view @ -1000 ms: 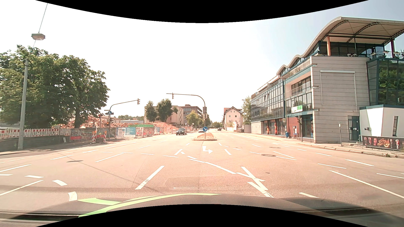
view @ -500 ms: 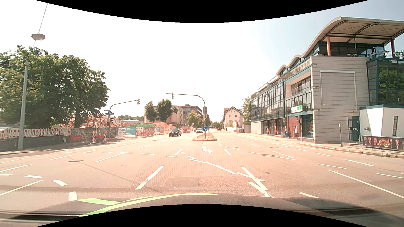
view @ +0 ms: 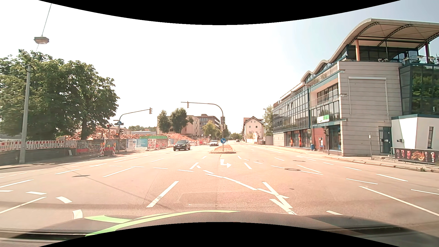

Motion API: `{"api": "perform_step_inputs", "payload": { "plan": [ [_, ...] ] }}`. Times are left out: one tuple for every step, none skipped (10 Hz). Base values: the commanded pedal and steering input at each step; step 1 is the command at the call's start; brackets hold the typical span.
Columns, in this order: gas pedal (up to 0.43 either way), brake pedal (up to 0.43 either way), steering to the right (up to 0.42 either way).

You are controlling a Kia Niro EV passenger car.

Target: Follow the waypoints while adhering to traffic rules and regulations

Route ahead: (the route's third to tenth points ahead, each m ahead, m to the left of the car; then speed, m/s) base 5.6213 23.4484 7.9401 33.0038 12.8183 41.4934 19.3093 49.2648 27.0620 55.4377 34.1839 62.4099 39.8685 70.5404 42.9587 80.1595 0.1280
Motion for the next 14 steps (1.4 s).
{"api": "perform_step_inputs", "payload": {
  "plan": [
    [0.0,0.0,-0.106],
    [0.0,0.0,-0.106],
    [0.0,0.0,-0.108],
    [0.0,0.0,-0.109],
    [0.0,0.0,-0.108],
    [0.0,0.012,-0.108],
    [0.0,0.067,-0.108],
    [0.0,0.091,-0.108],
    [0.0,0.116,-0.107],
    [0.0,0.128,-0.105],
    [0.0,0.134,-0.103],
    [0.0,0.134,-0.103],
    [0.0,0.134,-0.103],
    [0.0,0.134,-0.103]
  ]
}}
